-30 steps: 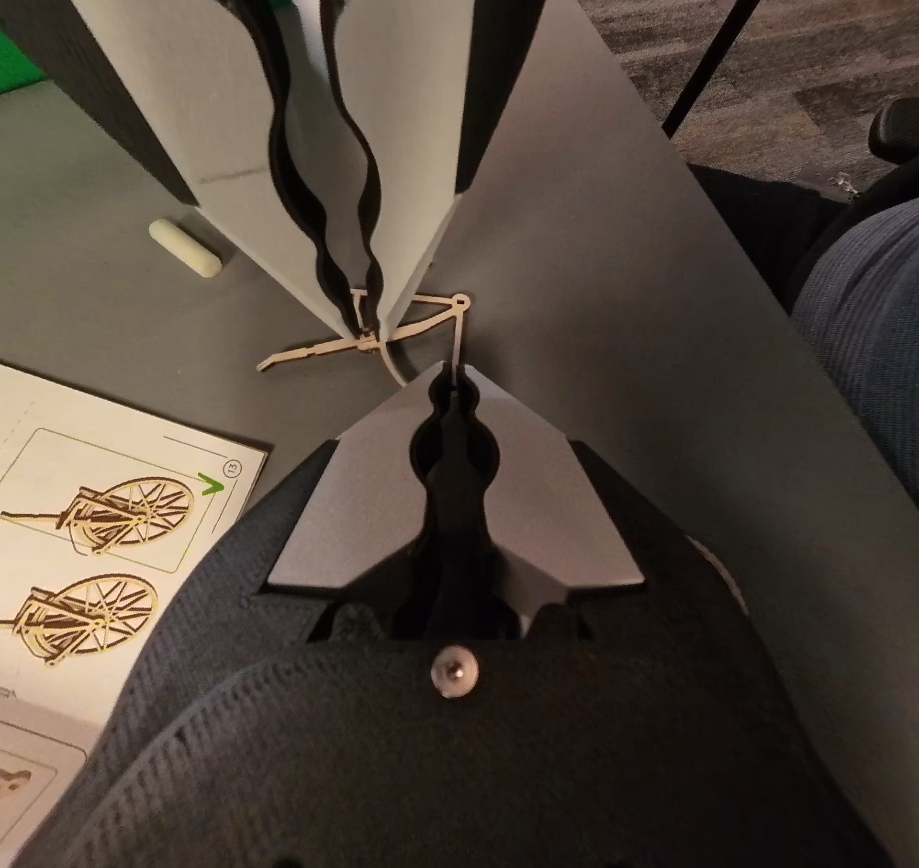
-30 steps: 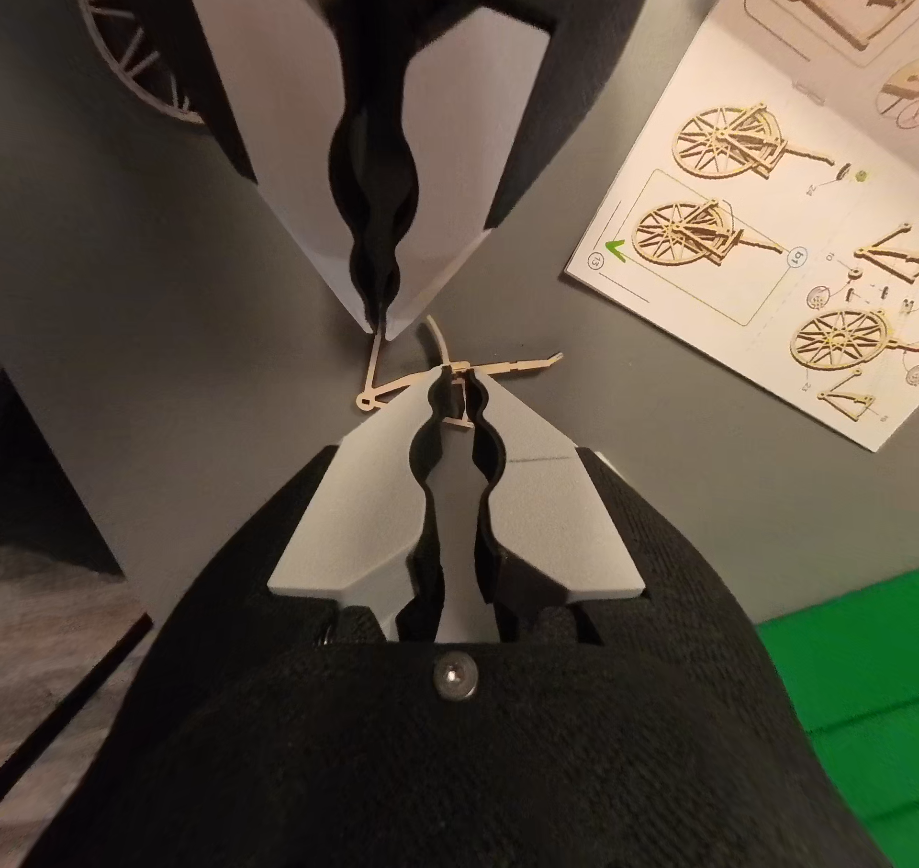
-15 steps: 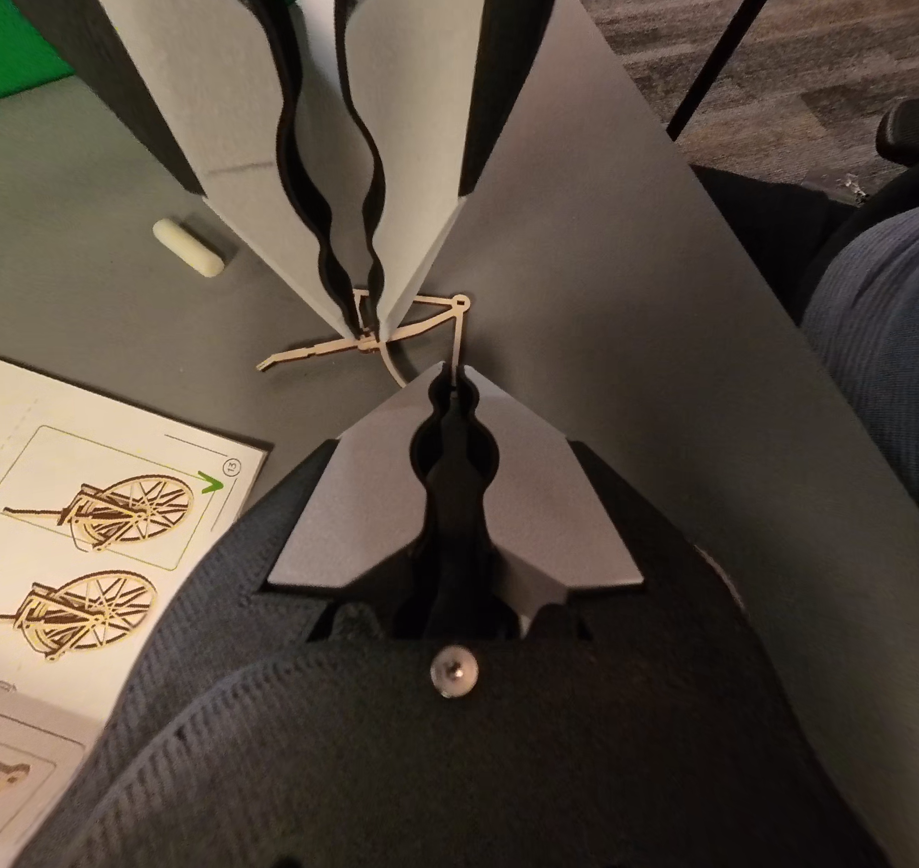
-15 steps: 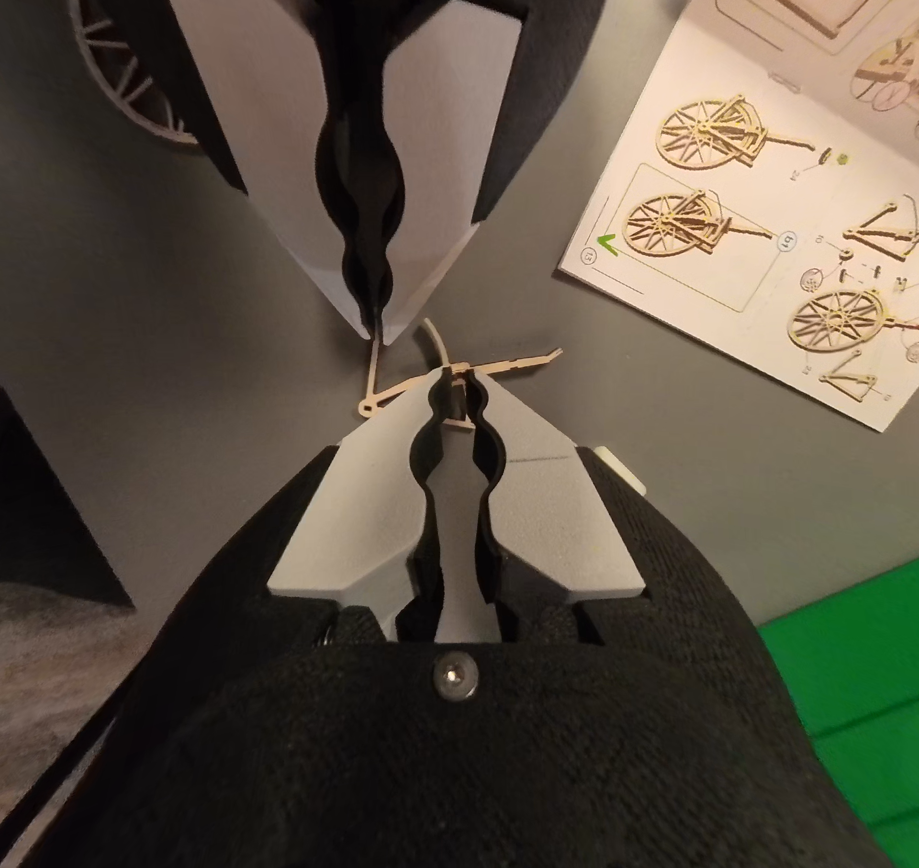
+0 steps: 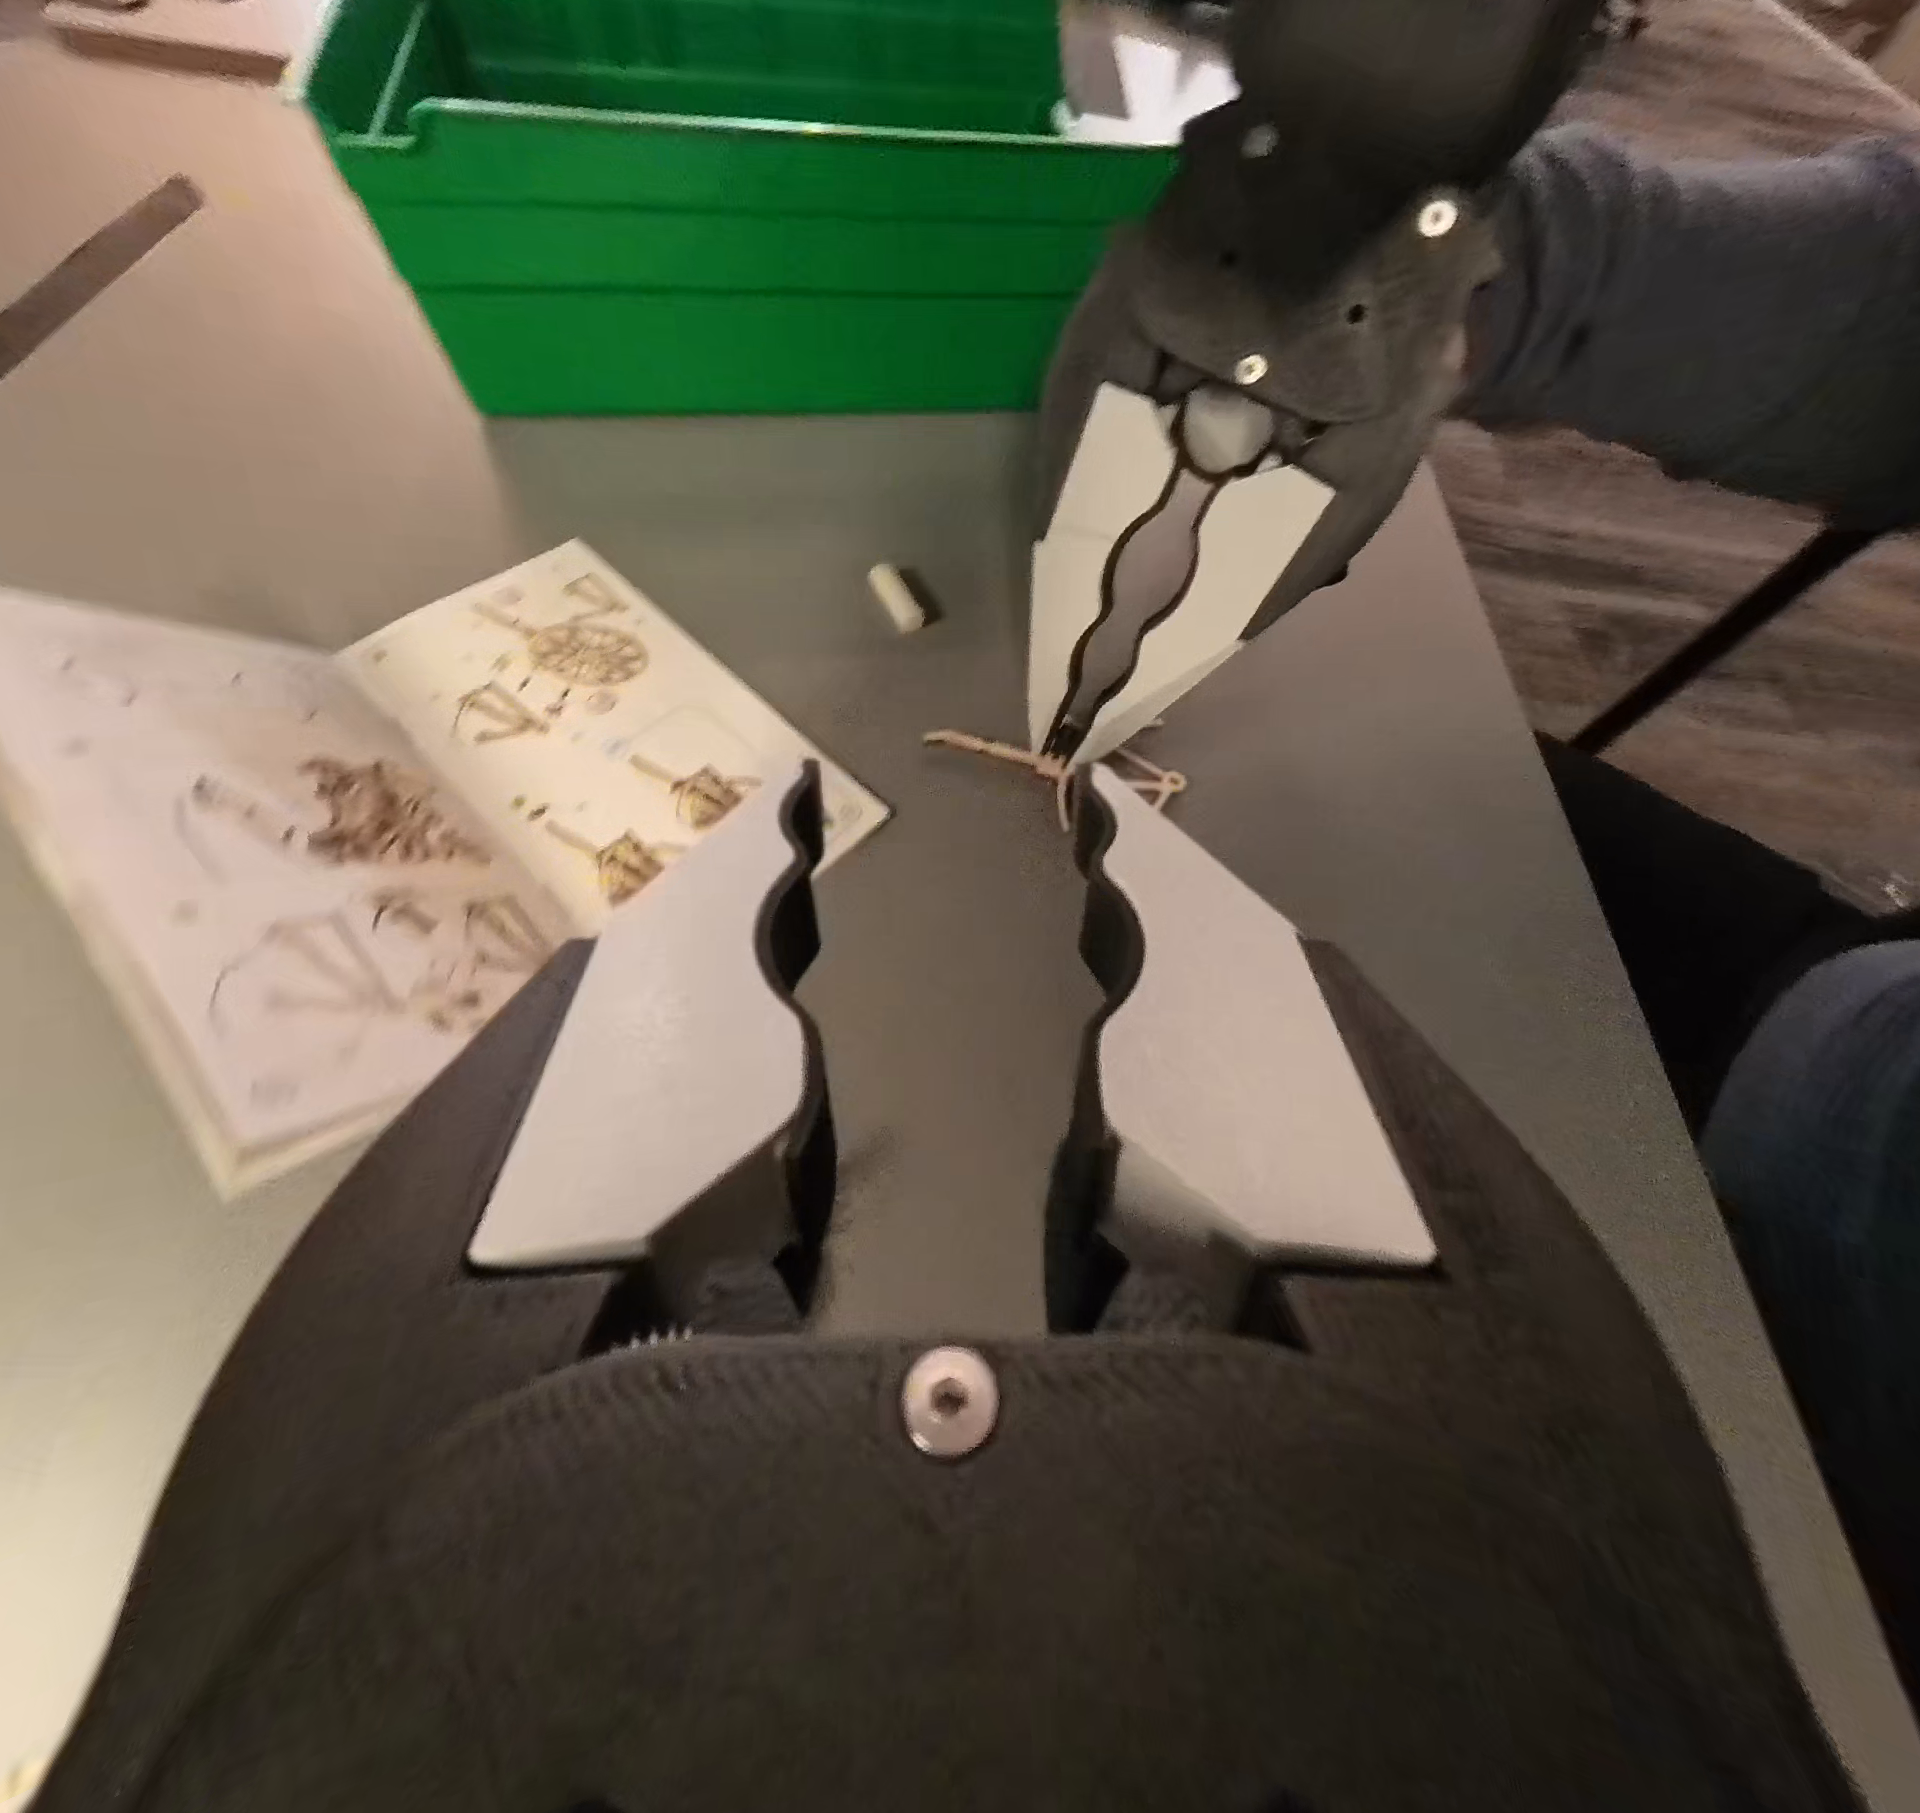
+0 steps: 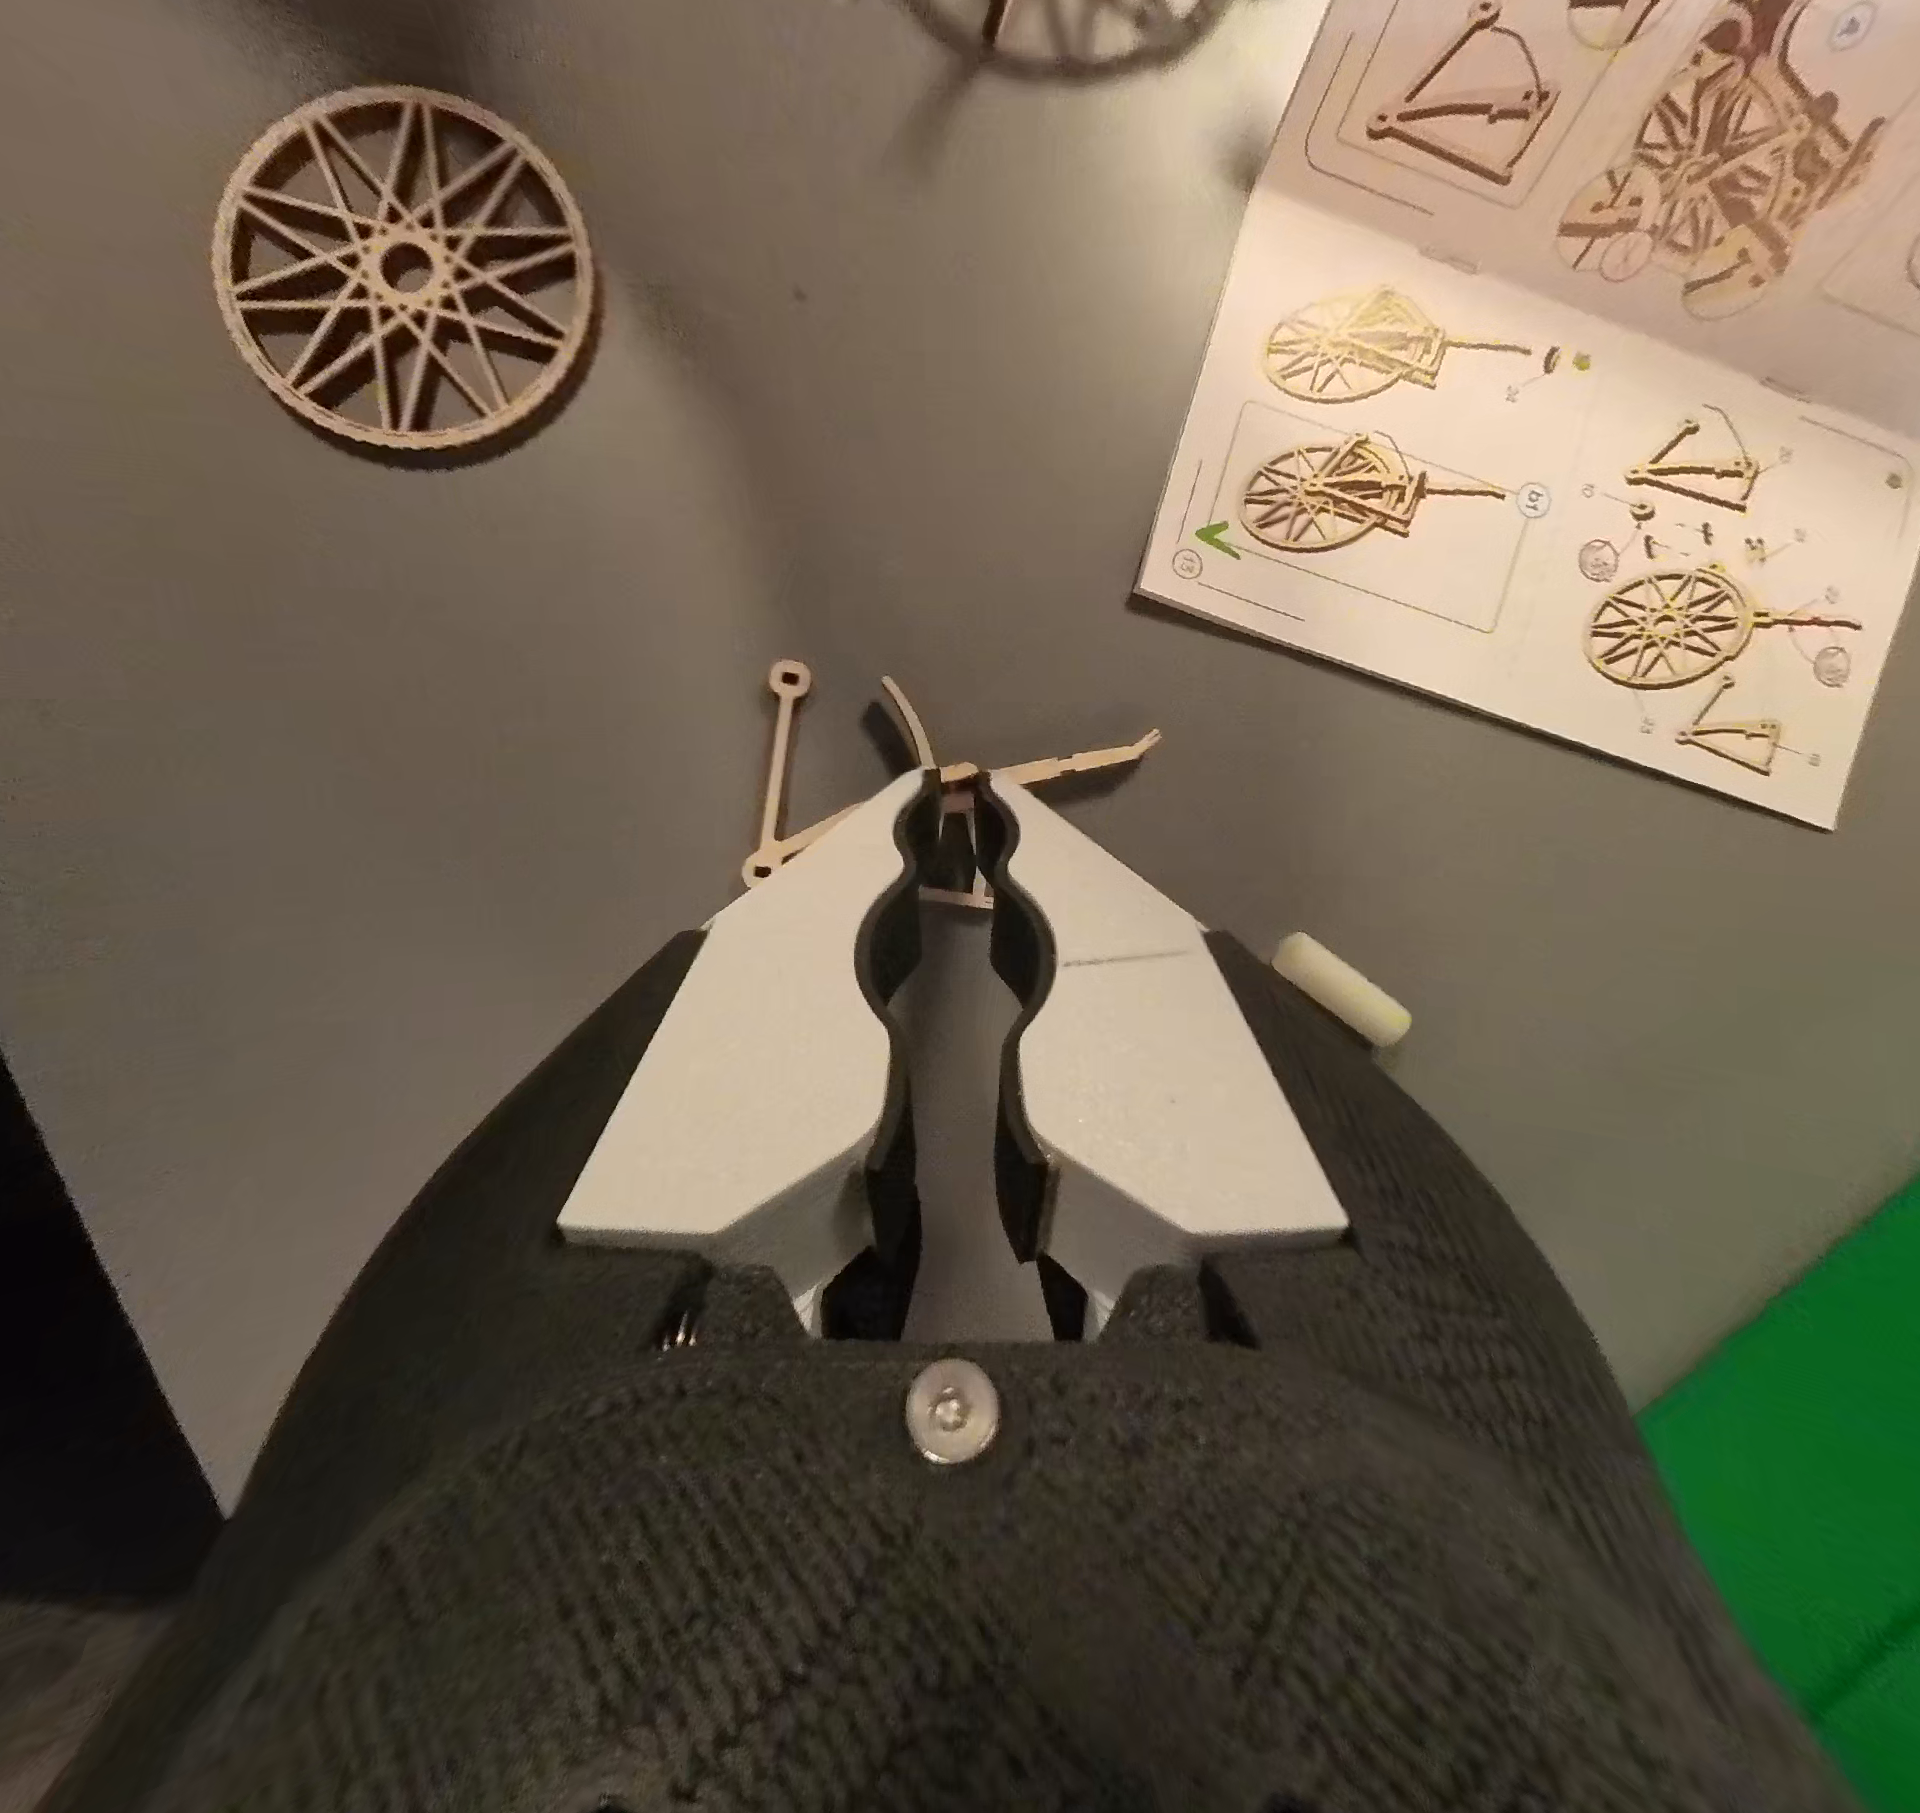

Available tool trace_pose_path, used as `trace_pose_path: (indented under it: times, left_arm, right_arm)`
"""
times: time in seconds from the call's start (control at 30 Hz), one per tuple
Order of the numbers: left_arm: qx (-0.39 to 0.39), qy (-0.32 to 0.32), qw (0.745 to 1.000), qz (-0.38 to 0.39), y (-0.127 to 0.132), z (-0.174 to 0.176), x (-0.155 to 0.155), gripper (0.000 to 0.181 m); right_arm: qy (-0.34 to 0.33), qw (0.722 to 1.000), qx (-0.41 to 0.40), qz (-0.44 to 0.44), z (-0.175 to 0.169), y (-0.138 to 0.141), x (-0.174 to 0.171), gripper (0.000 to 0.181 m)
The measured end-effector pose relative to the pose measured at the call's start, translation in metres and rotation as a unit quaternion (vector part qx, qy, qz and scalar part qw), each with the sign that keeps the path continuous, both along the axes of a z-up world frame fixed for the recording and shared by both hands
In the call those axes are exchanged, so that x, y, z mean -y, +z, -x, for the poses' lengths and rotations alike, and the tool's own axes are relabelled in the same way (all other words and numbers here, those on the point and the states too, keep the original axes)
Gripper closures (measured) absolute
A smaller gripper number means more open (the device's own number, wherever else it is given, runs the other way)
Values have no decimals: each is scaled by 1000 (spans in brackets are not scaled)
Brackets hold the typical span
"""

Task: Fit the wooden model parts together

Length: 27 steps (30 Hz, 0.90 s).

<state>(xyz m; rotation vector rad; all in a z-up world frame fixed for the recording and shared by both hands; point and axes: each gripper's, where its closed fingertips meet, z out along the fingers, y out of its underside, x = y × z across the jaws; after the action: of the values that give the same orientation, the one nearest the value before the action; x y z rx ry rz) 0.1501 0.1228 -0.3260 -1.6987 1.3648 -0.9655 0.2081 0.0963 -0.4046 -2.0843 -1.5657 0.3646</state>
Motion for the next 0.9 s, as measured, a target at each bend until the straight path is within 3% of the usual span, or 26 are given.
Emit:
trace_pose_path:
  times: [0.3,0.5,0.63,0.9]
  left_arm:
    - [25,164,986,-23,3,74,-2,129]
    - [99,277,949,-109,24,128,-18,130]
    - [128,289,942,-111,18,142,-21,131]
    - [100,226,968,-29,-1,145,-11,123]
  right_arm:
    - [-27,999,-24,-22,0,1,0,177]
    - [-56,996,-65,-22,2,1,-2,177]
    - [-64,993,-94,-25,2,1,-2,177]
    - [-82,981,-177,-18,4,2,-4,177]
